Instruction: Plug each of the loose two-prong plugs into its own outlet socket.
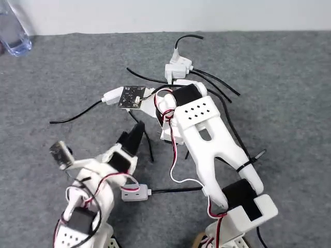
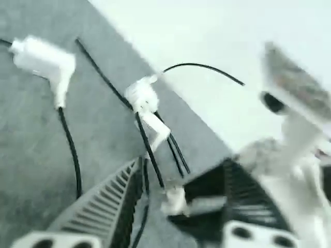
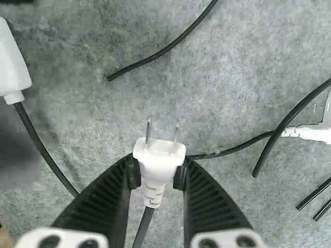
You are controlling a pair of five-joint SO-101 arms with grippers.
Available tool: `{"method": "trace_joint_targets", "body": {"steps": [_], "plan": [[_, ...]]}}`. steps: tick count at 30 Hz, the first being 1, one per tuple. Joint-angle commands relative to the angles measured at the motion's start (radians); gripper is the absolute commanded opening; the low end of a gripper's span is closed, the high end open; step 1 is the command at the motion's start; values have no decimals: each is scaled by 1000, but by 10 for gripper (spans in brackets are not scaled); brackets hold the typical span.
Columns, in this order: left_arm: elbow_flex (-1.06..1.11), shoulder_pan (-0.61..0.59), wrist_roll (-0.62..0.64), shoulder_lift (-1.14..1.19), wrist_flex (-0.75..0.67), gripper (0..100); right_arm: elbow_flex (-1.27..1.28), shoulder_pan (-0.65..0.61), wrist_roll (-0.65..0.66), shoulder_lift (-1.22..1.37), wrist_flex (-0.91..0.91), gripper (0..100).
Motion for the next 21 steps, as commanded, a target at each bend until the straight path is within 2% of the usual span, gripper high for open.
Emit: {"method": "trace_joint_targets", "body": {"steps": [1,5,15,21], "plan": [[-18,95,-69,23,84,389,-12,-28,12,-42,-7,8],[8,166,-91,55,83,409,-14,-68,9,-51,-5,8],[21,138,-120,60,86,409,-14,-87,9,-145,42,8],[21,137,-120,61,87,409,-107,-143,28,-182,162,8]]}}
